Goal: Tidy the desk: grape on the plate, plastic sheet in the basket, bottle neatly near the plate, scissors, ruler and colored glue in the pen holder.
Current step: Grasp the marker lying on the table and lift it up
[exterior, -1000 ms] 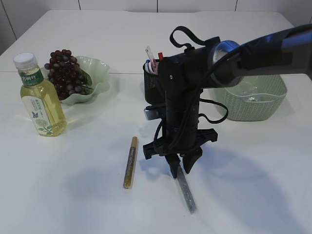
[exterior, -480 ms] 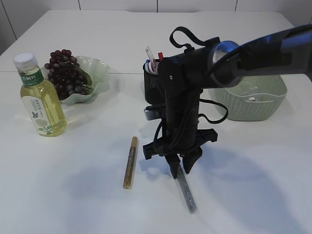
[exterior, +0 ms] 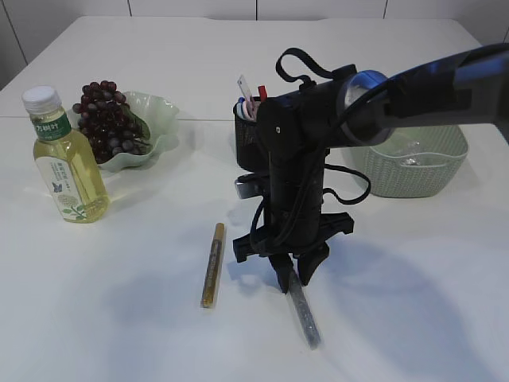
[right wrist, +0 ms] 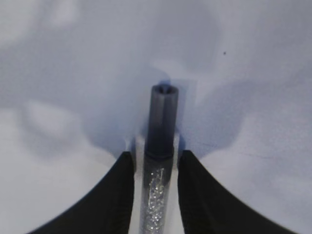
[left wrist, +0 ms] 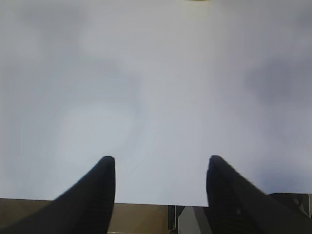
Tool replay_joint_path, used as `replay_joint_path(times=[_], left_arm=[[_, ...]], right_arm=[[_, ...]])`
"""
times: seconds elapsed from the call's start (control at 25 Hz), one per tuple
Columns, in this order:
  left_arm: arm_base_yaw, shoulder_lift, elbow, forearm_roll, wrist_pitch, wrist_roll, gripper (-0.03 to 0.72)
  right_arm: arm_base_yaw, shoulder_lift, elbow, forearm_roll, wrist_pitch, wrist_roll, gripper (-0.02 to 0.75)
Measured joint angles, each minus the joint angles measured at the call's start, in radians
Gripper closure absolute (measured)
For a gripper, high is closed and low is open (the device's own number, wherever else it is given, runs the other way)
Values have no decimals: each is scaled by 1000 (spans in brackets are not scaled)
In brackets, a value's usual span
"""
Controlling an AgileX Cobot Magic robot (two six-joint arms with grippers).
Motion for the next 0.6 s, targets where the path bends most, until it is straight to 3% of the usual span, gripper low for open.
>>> replay_joint_path(times=[0.44, 0.6], left_arm=[[0, 0, 0, 0, 0, 0, 253], [0, 0, 0, 0, 0, 0, 253]], right_arm=[[0, 1, 0, 2, -4, 0, 494], [0, 1, 0, 7, -5, 0, 538]])
